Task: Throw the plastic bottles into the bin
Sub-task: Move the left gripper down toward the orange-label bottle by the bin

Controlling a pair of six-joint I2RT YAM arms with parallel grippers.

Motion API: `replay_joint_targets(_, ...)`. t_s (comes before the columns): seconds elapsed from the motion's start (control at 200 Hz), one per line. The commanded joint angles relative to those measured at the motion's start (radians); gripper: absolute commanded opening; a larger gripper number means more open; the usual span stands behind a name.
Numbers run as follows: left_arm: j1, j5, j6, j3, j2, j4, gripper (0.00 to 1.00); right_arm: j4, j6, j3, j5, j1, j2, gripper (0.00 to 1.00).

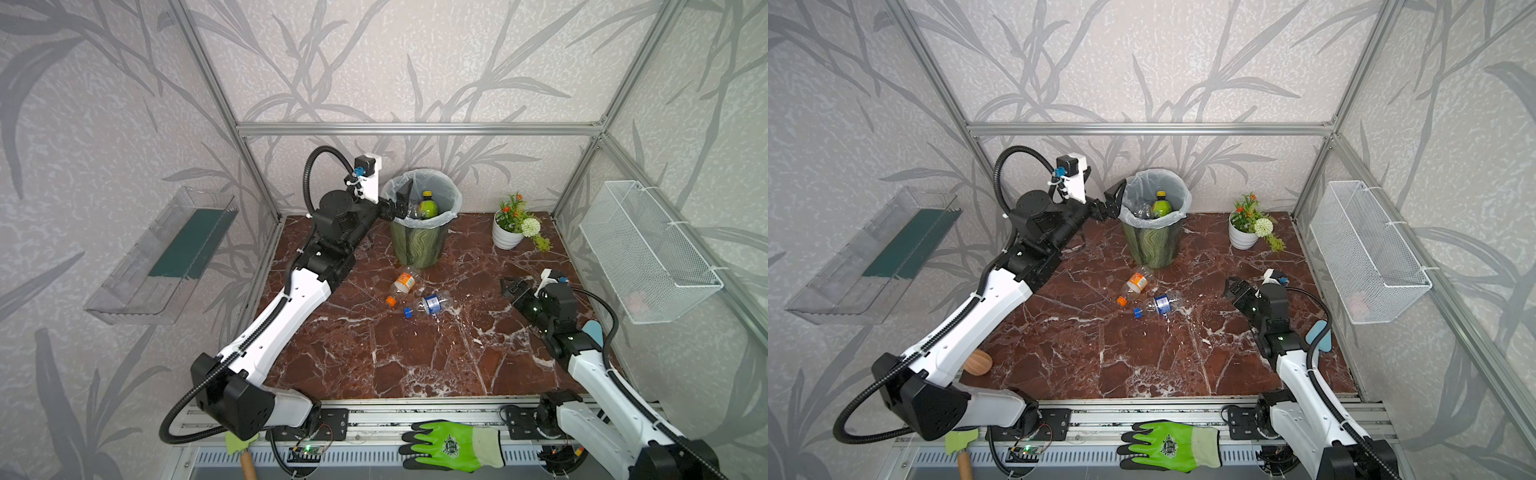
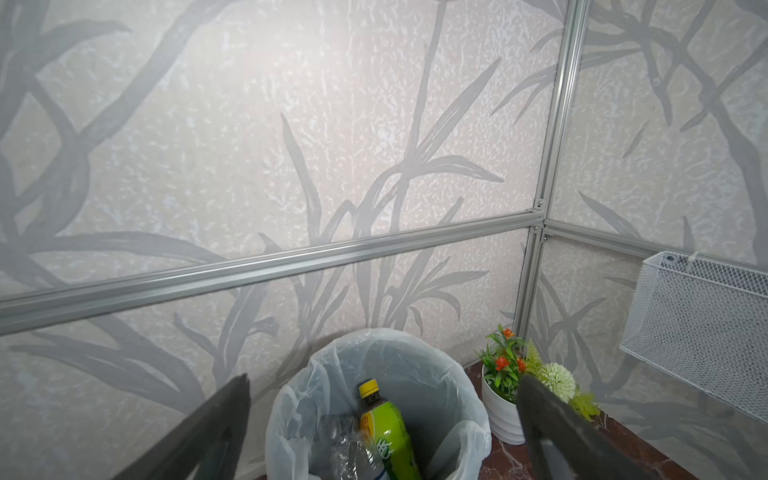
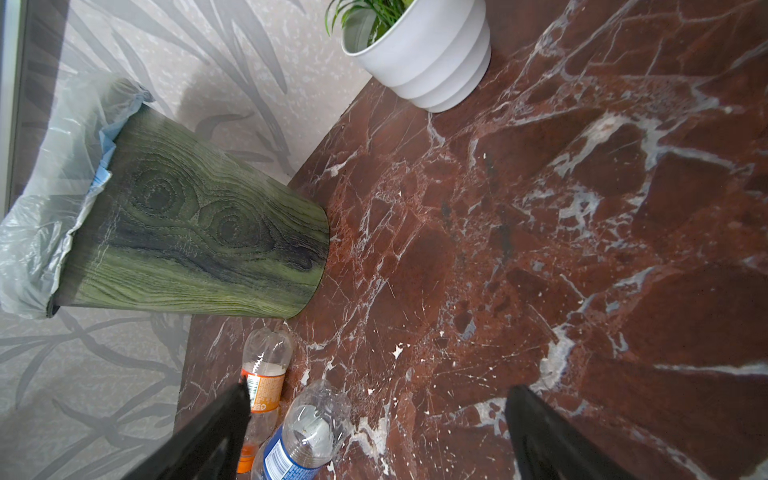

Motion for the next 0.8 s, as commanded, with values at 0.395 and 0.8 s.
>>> replay_joint_targets(0.395,-0.062,-0.047,0.004,-0.391,-0.115,-0.294,0.95,0.075,0.037,0.032,0.002,0.055,0.075,0.96)
replay_joint_targets(0.8,-0.263,-0.087,0.100,-0.266,0.195,-0.415,0.92,0.076,0.034,0.001,0.010,0.056,0.051,0.96)
